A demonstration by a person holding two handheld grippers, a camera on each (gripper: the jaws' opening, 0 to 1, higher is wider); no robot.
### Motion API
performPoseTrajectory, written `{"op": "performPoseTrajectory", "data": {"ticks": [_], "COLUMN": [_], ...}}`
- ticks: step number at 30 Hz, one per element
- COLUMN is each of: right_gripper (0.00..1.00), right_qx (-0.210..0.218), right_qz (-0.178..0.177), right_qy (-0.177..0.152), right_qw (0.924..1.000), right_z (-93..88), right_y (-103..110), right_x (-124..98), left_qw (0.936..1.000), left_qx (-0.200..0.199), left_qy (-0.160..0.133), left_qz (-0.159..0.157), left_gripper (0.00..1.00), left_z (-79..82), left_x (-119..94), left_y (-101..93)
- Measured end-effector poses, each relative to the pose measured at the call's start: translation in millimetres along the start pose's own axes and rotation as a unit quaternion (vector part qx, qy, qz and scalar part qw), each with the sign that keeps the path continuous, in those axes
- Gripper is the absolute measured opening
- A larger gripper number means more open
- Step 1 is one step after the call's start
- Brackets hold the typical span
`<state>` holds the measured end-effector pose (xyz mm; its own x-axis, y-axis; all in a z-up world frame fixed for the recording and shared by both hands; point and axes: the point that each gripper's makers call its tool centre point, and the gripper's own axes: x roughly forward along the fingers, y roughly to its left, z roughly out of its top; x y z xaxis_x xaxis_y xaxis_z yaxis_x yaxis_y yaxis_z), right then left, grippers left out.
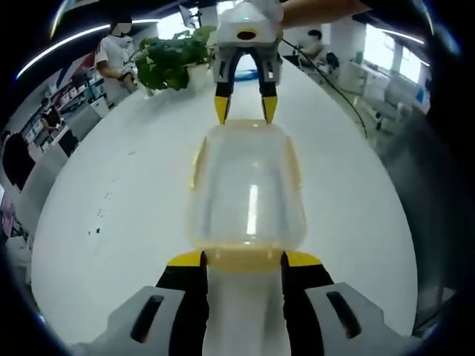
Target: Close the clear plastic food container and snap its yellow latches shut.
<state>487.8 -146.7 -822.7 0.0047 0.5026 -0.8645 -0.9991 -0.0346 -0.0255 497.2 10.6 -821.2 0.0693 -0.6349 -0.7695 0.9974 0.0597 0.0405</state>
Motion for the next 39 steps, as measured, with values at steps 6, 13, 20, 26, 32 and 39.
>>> {"op": "performPoseTrajectory", "data": {"ticks": [6, 13, 20, 26, 32, 39], "right_gripper": [0.36, 0.36, 0.38, 0.47, 0.43, 0.35], "right_qx": [0.01, 0.02, 0.02, 0.026, 0.042, 0.051], "right_qz": [0.008, 0.015, 0.012, 0.015, 0.013, 0.002], "right_qy": [-0.009, -0.008, -0.013, -0.012, -0.031, -0.067], "right_qw": [0.9999, 0.9997, 0.9996, 0.9995, 0.9986, 0.9964], "right_z": [4.2, 9.9, 8.2, 6.2, 10.9, 30.2], "right_y": [4.7, 10.5, 8.8, 7.6, 6.7, 2.3], "right_x": [5.0, 9.2, 8.8, 3.3, -13.1, -21.4], "left_qw": [0.9999, 0.9996, 0.9997, 0.9998, 0.9998, 0.9984], "left_qx": [-0.005, -0.004, 0.003, 0.004, 0.002, -0.016], "left_qy": [0.001, 0.007, -0.004, 0.0, -0.018, -0.054], "left_qz": [-0.011, -0.026, -0.026, -0.021, -0.01, 0.01], "left_gripper": [0.36, 0.36, 0.37, 0.39, 0.4, 0.37], "left_z": [-5.0, -12.3, -12.2, -16.7, -10.8, 7.2], "left_x": [-2.6, -2.3, -1.8, -3.2, -18.8, -34.7], "left_y": [-2.7, -6.0, -6.0, -7.4, -7.9, -3.3]}}
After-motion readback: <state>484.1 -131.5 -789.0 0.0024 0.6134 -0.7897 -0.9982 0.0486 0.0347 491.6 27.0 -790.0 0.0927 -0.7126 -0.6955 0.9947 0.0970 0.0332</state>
